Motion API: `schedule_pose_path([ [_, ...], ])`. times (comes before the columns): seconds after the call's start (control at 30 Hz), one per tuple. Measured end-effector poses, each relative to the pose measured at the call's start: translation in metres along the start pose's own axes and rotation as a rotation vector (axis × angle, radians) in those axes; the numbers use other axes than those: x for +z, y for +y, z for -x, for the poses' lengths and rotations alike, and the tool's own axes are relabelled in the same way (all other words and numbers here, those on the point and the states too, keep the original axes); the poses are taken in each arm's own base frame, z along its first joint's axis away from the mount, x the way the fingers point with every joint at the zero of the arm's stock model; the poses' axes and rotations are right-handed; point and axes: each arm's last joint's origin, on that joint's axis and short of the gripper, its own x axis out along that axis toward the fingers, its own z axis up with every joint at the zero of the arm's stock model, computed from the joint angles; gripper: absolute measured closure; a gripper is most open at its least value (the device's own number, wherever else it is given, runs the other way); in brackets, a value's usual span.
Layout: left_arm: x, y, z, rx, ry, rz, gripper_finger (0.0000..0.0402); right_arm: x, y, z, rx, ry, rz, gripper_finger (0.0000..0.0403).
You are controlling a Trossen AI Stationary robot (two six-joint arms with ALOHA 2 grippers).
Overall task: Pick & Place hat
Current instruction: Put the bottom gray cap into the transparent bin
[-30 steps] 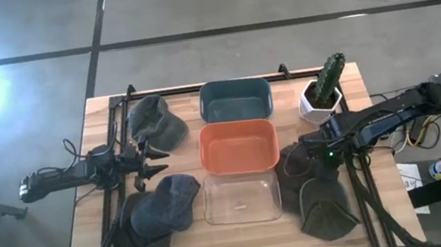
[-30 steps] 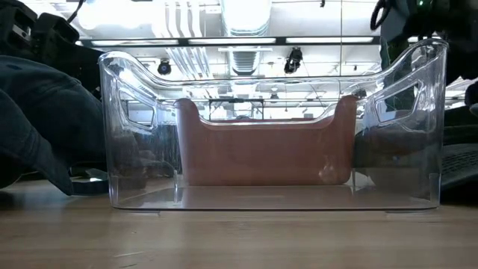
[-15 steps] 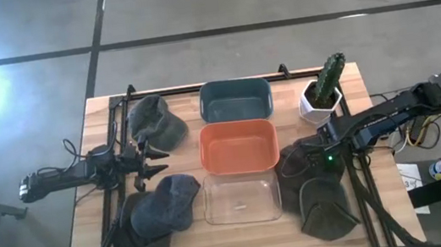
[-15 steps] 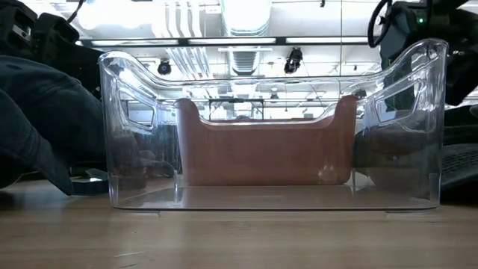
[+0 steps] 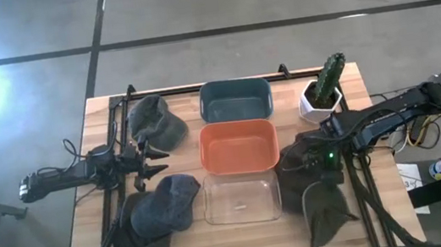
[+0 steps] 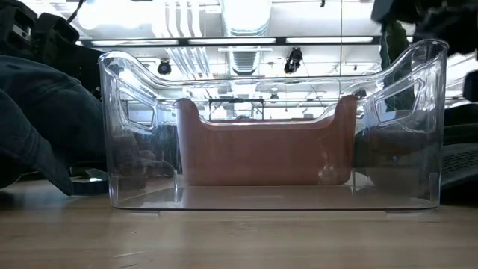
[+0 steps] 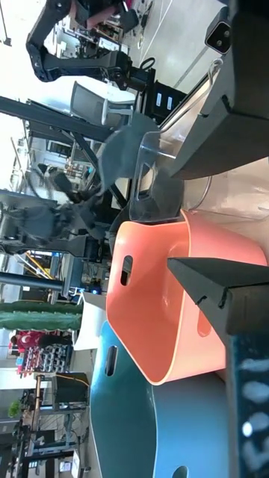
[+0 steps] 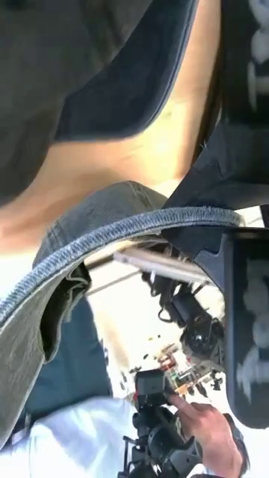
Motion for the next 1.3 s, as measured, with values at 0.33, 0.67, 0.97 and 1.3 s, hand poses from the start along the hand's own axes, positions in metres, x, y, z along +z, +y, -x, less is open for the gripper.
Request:
schedule_pose_path([
  [0.33,0.000,0.000,0.000,0.000,0.001,0.000,0.0227,-0.009,0.047,0.064,0.023,-0.427,0.129,0.0389],
  [0.67,0.000,0.000,0.000,0.000,0.000,0.000,0.0227,0.035,0.083,0.099,0.108,-0.785,0.250,0.0389],
  [0.97,0.000,0.000,0.000,0.000,0.000,0.000,0.0227,0.112,0.063,0.061,-0.059,-0.632,0.116,0.0390],
  [1.3,0.000,0.000,0.000,0.000,0.000,0.000,0.0227,0.153,0.068,0.051,-0.087,-0.555,0.146,0.0390],
])
